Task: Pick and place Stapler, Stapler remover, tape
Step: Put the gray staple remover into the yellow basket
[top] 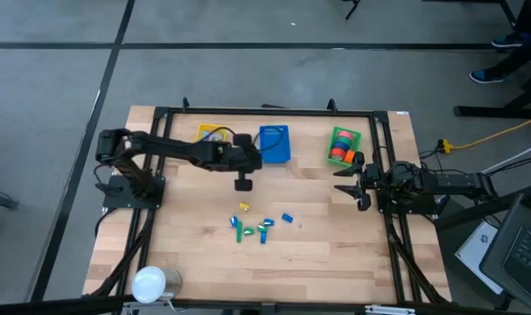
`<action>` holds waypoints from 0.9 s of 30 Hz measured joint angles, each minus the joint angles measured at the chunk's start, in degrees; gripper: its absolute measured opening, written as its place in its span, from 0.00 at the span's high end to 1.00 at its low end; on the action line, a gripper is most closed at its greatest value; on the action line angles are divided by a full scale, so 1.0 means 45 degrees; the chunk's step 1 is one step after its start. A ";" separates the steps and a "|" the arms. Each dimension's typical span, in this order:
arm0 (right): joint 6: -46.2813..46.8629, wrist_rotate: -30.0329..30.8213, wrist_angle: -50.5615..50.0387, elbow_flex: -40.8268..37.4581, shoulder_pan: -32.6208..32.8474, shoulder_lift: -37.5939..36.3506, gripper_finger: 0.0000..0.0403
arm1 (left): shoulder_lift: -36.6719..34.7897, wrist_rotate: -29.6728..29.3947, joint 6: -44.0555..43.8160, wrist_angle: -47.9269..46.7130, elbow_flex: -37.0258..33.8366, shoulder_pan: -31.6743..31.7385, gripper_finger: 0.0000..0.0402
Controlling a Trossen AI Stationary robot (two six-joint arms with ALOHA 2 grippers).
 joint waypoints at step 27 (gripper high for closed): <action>0.0000 0.0000 0.0004 0.0000 0.0000 -0.0005 0.48 | -0.5971 -0.5156 -0.3775 -0.0181 -0.4147 0.0999 0.99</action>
